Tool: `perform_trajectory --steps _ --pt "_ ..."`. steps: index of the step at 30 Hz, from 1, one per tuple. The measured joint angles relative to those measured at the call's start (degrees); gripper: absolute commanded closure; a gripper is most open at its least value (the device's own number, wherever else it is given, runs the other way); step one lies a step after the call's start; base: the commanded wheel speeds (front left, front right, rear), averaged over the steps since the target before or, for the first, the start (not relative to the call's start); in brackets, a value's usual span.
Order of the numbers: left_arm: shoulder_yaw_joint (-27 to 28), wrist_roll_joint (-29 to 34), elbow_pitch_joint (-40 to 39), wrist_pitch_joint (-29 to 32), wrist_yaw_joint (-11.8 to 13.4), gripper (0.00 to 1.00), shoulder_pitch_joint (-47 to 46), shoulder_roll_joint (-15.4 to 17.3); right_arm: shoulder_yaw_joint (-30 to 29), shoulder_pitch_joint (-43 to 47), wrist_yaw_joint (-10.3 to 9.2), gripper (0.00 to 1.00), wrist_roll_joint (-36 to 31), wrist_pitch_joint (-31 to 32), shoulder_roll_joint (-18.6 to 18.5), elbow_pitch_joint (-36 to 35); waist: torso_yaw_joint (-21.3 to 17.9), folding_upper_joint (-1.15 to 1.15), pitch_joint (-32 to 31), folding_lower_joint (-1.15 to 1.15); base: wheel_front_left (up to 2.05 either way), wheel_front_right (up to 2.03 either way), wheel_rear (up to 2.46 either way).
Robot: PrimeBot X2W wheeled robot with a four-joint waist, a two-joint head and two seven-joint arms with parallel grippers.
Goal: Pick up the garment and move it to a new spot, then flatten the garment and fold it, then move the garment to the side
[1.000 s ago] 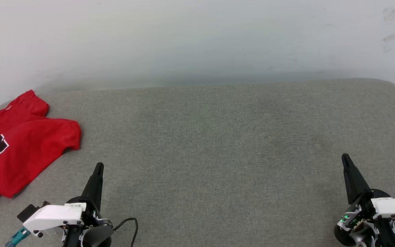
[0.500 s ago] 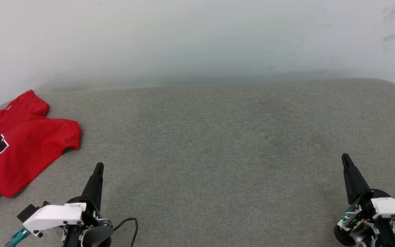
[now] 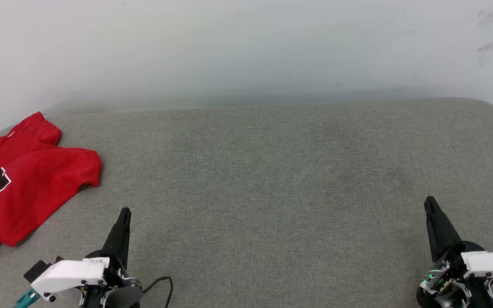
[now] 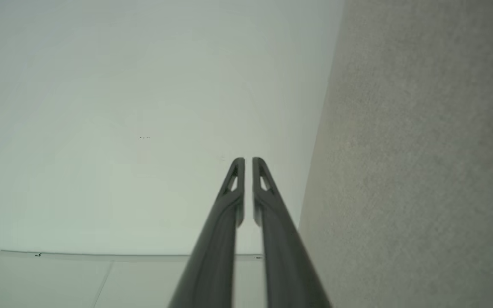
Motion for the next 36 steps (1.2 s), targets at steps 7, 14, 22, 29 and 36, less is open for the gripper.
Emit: perform_trajectory --steps 7,14,22,29,36 --pt "-0.3 0.4 1.6 -1.0 0.1 0.0 2.3 -0.2 0.7 2.3 -0.01 0.0 -0.4 -1.0 0.0 1.7 0.0 0.0 0.0 0.0 0.0 0.0 0.0" --pt "-0.1 2.3 0.4 -3.0 0.1 0.0 3.1 -0.2 1.6 2.3 -0.01 0.0 -2.6 -2.9 0.0 0.8 -0.1 0.0 0.1 0.0 0.0 0.0 0.0" --pt "1.7 6.9 -0.4 -5.1 0.1 0.0 3.4 -0.2 0.6 2.5 -0.01 0.0 -9.9 -5.1 0.1 0.6 -0.1 0.0 0.2 0.01 0.0 0.0 0.0" --pt "3.6 11.7 -1.0 -6.7 0.1 0.0 3.9 -0.2 -0.2 2.5 -0.01 0.0 -17.4 -6.7 0.1 -1.1 -0.2 0.0 0.3 0.01 0.0 0.0 0.0" --pt "7.4 20.5 -4.4 -8.3 0.3 0.0 4.0 -0.2 -0.2 2.4 -0.01 0.0 -27.9 -8.2 0.1 -4.5 -0.3 0.0 0.6 0.01 0.0 0.0 0.0"
